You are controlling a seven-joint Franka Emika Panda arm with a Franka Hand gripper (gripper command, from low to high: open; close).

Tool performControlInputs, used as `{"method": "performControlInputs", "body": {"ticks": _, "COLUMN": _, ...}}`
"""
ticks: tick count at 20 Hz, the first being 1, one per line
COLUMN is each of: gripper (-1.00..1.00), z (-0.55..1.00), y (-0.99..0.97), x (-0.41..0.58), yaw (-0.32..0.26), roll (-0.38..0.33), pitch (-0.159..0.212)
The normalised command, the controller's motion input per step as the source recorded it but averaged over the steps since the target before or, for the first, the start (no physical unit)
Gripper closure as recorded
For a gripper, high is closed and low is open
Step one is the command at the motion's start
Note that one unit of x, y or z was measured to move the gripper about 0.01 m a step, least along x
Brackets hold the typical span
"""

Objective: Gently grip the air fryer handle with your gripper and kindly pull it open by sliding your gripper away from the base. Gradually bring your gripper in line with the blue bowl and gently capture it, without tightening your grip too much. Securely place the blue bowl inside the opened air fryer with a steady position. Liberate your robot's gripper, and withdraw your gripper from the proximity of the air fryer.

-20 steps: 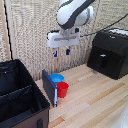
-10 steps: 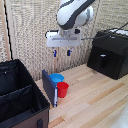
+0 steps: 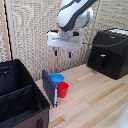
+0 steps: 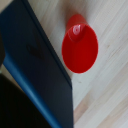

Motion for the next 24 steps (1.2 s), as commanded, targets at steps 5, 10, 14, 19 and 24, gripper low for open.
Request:
{"method": "performControlInputs", "body": {"ticks": 5, "gripper": -1.0, "z": 0.0, "y": 0.0, "x": 0.047, "yaw": -0.141, "roll": -0.316, "pitch": -0.044}}
{"method": "performControlInputs", "body": {"ticks": 10, "gripper": -1.0, "z": 0.0, "y": 0.01, "x": 0.019, "yaw": -0.015, "roll": -0.375, "pitch": -0.06}}
{"method": "performControlInputs", "body": {"ticks": 14, "gripper": -1.0, "z": -0.03, "y": 0.0, "x": 0.0, "yaw": 0.013, "roll": -0.375, "pitch": -0.084}}
{"method": "performControlInputs", "body": {"ticks": 19, "gripper": -1.0, "z": -0.02, "y": 0.0, "x": 0.0, "yaw": 0.009, "roll": -0.375, "pitch": -0.11}}
{"method": "performControlInputs", "body": {"ticks": 24, "gripper": -1.0, "z": -0.11, "y": -0.15, "x": 0.0, "yaw": -0.023, "roll": -0.35, "pitch": -0.162}}
